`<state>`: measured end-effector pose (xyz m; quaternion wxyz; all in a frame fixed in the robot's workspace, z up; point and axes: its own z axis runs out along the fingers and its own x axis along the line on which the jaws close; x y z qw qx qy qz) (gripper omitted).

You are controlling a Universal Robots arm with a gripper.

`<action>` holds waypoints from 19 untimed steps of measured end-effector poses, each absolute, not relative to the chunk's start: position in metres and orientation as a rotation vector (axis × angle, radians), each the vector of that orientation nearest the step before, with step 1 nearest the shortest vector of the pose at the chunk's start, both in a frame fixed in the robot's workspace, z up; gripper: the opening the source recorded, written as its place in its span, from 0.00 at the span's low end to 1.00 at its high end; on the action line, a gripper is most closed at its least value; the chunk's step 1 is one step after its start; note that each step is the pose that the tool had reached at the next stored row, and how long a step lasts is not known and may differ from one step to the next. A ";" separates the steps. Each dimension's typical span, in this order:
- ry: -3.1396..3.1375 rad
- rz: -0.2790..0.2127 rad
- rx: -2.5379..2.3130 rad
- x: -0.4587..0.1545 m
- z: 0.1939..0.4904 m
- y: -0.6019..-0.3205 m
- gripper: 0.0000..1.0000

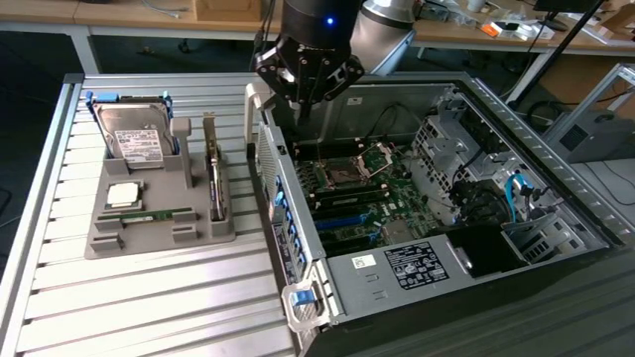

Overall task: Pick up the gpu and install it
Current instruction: 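Reach for the gpu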

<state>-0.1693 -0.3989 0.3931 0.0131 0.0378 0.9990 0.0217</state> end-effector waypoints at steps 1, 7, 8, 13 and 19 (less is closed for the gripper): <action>3.112 0.068 0.118 -0.170 0.393 -0.399 0.11; 3.112 0.068 0.118 -0.172 0.393 -0.399 0.11; 3.112 0.068 0.118 -0.172 0.393 -0.399 0.11; 3.112 0.068 0.118 -0.173 0.393 -0.399 0.11; 3.113 0.068 0.118 -0.176 0.393 -0.399 0.11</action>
